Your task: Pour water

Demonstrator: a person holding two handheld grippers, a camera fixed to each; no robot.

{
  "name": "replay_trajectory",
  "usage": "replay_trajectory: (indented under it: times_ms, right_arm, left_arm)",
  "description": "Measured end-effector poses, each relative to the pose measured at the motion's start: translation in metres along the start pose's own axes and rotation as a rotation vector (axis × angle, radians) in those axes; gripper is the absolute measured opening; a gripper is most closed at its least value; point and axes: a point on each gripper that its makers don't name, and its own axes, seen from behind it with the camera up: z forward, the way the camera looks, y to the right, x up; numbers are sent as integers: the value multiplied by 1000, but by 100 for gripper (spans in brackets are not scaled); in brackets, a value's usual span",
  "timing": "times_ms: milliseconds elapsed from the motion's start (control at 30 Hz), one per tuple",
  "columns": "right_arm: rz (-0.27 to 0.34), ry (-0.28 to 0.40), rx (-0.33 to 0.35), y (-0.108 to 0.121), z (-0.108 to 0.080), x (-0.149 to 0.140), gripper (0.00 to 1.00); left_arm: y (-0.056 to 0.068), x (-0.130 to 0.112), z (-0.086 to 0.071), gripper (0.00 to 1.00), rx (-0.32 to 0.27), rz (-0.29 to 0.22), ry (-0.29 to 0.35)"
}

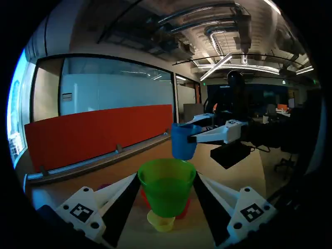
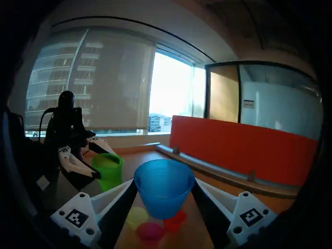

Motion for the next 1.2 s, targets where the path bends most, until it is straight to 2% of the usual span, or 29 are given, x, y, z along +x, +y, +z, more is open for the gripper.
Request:
replay_trajectory:
  times_ms: [233, 600, 1200]
  right_arm:
    - [18, -41, -20, 1, -18, -21, 91]
    - [44, -109, -40, 3, -44, -58, 91]
    - [86, -244, 4, -14, -62, -128, 91]
  left_arm:
    - [-4, -10, -11, 87, 29, -12, -15]
    - [-8, -40, -25, 87, 61, -37, -63]
    - [3, -99, -26, 87, 54, -52, -183]
